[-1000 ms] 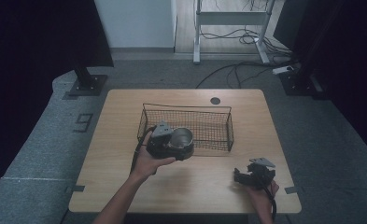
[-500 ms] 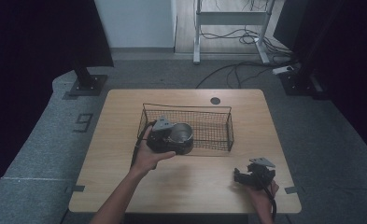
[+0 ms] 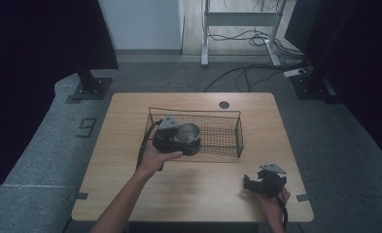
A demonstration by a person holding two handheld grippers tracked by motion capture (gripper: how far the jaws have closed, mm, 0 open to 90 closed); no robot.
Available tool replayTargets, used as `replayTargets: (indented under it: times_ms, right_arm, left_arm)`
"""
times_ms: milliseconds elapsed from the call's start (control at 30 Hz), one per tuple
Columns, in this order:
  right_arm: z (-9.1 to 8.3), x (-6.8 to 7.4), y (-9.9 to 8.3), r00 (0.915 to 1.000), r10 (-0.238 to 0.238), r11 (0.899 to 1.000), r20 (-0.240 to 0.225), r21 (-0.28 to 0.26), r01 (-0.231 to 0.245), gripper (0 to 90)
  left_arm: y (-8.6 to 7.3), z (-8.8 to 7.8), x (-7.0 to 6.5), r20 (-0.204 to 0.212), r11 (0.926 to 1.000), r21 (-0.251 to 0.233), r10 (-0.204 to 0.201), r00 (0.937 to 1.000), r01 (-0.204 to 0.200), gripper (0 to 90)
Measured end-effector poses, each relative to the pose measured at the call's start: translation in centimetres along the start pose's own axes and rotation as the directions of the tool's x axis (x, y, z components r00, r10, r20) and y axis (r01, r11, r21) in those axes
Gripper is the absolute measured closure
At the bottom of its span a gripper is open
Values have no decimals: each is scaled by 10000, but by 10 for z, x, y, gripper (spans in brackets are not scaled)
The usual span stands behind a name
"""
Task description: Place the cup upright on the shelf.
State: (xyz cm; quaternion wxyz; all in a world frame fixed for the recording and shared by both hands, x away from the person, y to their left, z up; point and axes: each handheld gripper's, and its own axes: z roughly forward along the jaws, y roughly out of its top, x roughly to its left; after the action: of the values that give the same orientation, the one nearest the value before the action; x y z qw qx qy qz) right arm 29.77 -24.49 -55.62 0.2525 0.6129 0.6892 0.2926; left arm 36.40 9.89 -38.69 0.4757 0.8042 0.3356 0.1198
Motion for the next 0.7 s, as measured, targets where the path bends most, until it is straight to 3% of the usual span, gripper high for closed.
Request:
replayTargets:
  times_ms: [700]
  right_arm:
    - [1,0,0,10000,11,10000,-2,-42,-11,0]
  left_arm:
    - [19,7,15,-285,10000,42,-68,9996,69,156]
